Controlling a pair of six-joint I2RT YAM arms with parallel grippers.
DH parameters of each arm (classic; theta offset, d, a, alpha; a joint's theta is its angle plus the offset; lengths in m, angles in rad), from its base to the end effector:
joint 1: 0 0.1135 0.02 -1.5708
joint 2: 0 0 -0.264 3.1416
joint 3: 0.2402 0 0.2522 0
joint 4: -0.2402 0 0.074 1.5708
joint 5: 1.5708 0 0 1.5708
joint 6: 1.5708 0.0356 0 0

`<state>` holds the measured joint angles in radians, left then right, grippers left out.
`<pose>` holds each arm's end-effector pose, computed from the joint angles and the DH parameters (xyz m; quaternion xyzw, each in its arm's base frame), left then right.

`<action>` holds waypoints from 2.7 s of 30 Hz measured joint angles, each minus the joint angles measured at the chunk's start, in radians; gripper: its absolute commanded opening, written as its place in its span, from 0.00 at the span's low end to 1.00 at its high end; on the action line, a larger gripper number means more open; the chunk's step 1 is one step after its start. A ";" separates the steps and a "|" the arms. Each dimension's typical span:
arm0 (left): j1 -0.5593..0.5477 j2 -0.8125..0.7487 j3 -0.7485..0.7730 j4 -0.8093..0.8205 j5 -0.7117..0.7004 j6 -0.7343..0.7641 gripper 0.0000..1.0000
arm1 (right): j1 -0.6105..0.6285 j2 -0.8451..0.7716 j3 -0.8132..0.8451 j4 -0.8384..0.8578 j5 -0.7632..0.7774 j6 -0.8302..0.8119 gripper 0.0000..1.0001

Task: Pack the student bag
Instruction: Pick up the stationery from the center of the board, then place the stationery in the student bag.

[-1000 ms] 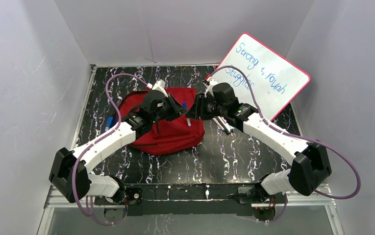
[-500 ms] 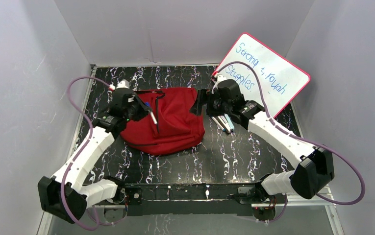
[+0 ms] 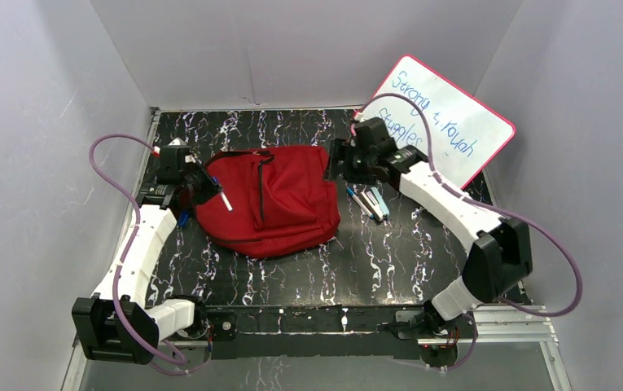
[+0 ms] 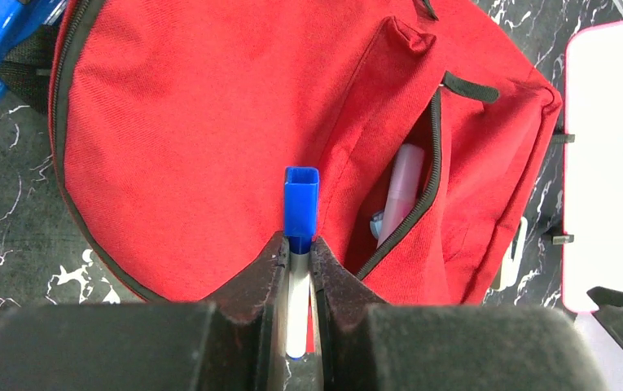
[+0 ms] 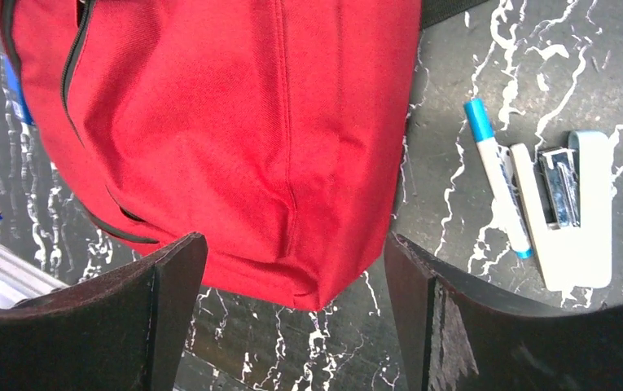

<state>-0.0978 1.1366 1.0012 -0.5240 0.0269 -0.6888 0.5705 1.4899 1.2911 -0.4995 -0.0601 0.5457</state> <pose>0.2451 -0.0250 0.3122 -0.2558 0.8607 -0.1798 0.4018 0.2804 0.1825 0.3167 -0.0239 0.9057 0.2468 0.3438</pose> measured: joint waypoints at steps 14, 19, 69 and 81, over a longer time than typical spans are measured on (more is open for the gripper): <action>0.037 -0.019 -0.004 -0.027 0.029 0.036 0.01 | 0.343 0.485 0.621 -0.191 0.220 -0.032 0.71; 0.040 -0.041 -0.014 -0.035 0.029 0.042 0.01 | 0.392 0.597 0.716 -0.220 0.240 -0.053 0.69; -0.100 0.154 -0.243 0.628 0.219 -0.211 0.00 | 0.438 0.536 0.623 -0.120 0.312 -0.113 0.00; -0.219 0.210 -0.292 0.707 0.200 -0.245 0.00 | 0.436 0.483 0.539 -0.053 0.285 -0.104 0.00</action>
<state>-0.3172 1.3464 0.7090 0.1833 0.2272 -0.9333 1.0061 1.9732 1.8301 -0.5529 0.2245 0.4419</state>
